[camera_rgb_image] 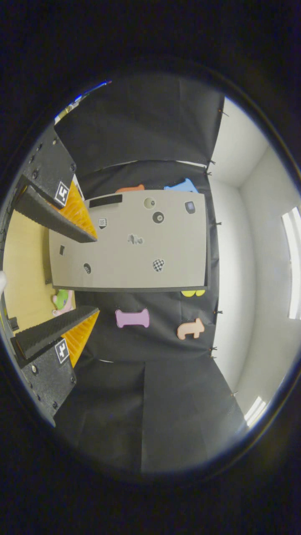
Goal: Open the shoe cabinet door, grab the shoes and put them into the shoe cabinet, then close the shoe cabinet door.
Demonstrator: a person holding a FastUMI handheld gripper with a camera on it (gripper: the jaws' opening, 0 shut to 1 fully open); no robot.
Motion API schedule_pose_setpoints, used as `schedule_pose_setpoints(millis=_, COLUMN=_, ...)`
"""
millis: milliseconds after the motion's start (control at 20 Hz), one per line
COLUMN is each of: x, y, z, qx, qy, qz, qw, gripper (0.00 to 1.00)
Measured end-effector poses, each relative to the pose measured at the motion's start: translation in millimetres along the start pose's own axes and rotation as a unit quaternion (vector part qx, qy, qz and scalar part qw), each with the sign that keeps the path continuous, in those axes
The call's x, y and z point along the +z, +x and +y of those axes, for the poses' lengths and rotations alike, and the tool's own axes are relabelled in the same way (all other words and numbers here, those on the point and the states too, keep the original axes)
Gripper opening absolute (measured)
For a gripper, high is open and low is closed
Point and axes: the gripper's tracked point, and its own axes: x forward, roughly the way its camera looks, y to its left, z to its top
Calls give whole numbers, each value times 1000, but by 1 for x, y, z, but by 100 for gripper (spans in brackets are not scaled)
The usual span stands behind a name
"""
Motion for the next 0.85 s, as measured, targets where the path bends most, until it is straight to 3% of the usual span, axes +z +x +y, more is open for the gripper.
schedule_pose_setpoints(millis=850, x=-1, y=-4, z=-7, qx=-5, qy=0, qz=1, qw=1000, gripper=100)
